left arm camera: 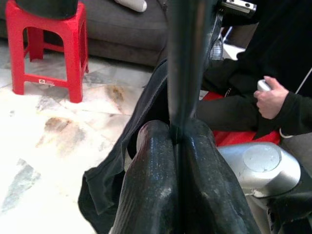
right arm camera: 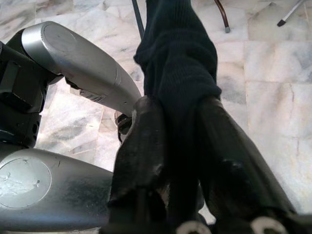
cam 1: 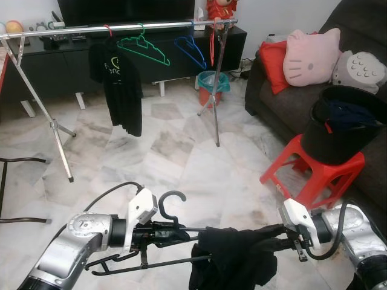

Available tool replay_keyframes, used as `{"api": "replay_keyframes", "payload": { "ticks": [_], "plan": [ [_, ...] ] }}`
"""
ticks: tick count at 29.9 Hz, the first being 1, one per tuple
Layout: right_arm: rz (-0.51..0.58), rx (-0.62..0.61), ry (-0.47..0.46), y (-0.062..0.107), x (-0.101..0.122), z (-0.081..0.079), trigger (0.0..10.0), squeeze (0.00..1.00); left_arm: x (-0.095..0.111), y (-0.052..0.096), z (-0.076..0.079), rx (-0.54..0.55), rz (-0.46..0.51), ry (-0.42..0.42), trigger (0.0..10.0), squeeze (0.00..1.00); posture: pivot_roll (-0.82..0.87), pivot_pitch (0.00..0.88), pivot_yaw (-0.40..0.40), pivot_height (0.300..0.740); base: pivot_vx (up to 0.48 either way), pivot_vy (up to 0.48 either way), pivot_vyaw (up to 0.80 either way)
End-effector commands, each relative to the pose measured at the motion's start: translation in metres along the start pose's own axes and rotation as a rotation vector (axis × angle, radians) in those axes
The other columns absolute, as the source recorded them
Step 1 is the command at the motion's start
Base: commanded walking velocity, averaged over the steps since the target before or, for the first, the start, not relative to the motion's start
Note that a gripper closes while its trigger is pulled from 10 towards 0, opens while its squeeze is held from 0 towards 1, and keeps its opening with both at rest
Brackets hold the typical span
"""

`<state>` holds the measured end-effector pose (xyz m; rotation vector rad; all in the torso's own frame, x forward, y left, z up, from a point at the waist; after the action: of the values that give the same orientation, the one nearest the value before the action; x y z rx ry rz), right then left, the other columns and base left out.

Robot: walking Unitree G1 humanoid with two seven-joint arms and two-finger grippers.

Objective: Hang hanger

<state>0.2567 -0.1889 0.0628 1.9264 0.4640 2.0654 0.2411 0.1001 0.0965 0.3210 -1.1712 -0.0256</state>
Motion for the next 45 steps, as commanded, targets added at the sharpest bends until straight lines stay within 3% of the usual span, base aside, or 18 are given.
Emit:
{"api": "replay_keyframes", "payload": {
  "ticks": [1,2,4,5,6,13,24,32,39,40,42,45],
  "plan": [
    [0.009,0.028,0.045,-0.003,0.008,0.002,10.0,0.94,0.009,-0.006,0.001,-0.015,0.018,-0.052,0.0,0.00,-0.03,0.000,-0.043,0.740,0.000,0.000,0.00],
    [0.010,0.027,0.052,-0.003,0.009,0.003,10.0,0.92,0.009,-0.008,0.002,-0.019,0.024,-0.056,0.0,0.00,-0.04,0.000,-0.045,0.740,0.000,0.000,0.00],
    [0.007,0.033,0.064,-0.003,0.011,0.003,10.0,0.77,0.010,-0.010,0.003,-0.030,0.031,-0.058,0.0,0.00,-0.04,0.000,-0.046,0.740,0.000,0.000,0.00],
    [0.004,0.038,0.077,-0.003,0.013,0.004,10.0,0.31,0.011,-0.012,0.005,-0.041,0.035,-0.058,0.0,0.00,-0.04,0.000,-0.046,0.740,0.000,0.000,0.00],
    [0.004,0.038,0.079,-0.003,0.013,0.004,10.0,0.00,0.011,-0.013,0.005,-0.044,0.036,-0.059,0.0,0.00,-0.04,0.000,-0.048,0.740,0.000,0.000,0.00],
    [-0.002,0.048,0.130,0.000,0.023,0.008,10.0,0.00,0.010,-0.021,0.009,-0.069,0.033,-0.072,0.0,0.00,-0.04,0.000,-0.051,0.740,0.000,0.000,0.00],
    [0.035,-0.076,0.243,-0.002,0.045,0.032,10.0,0.00,0.016,-0.031,0.012,-0.085,0.046,-0.108,0.0,0.00,-0.05,0.000,-0.050,0.740,0.000,0.000,0.00],
    [0.021,0.018,0.201,-0.007,0.032,0.013,10.0,0.00,0.017,-0.032,0.013,-0.087,0.043,-0.122,0.0,0.00,-0.04,0.000,-0.050,0.740,0.000,0.000,0.00],
    [0.047,-0.110,0.254,-0.006,0.040,0.027,10.0,0.00,0.019,-0.034,0.013,-0.078,0.049,-0.139,0.0,0.00,-0.04,0.000,-0.052,0.740,0.000,0.000,0.00],
    [0.067,-0.203,0.300,-0.006,0.047,0.039,10.0,0.00,0.021,-0.034,0.011,-0.068,0.054,-0.149,0.0,0.00,-0.04,0.000,-0.052,0.740,0.000,0.000,0.00],
    [0.082,-0.253,0.322,-0.006,0.051,0.045,10.0,0.00,0.021,-0.035,0.011,-0.065,0.055,-0.154,0.0,0.00,-0.04,0.000,-0.052,0.740,0.000,0.000,0.00],
    [0.114,-0.266,0.318,-0.011,0.056,0.045,10.0,0.00,0.023,-0.037,0.013,-0.067,0.060,-0.165,0.0,0.00,-0.04,0.000,-0.052,0.740,0.000,0.000,0.00]
  ]
}}
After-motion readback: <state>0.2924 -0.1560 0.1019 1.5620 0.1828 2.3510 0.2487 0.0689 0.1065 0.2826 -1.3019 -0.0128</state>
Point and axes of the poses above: a point about 5 cm out from each wrist's last joint towards the gripper, its own y axis pointing back from the gripper into the wrist, its own x axis along the axis of the wrist's last joint, z = x × y, the point moved 4 cm from there along -y, pointing out of the wrist towards the gripper, and after that the axes turned 11 degrees about y, right-handed, at the moved point
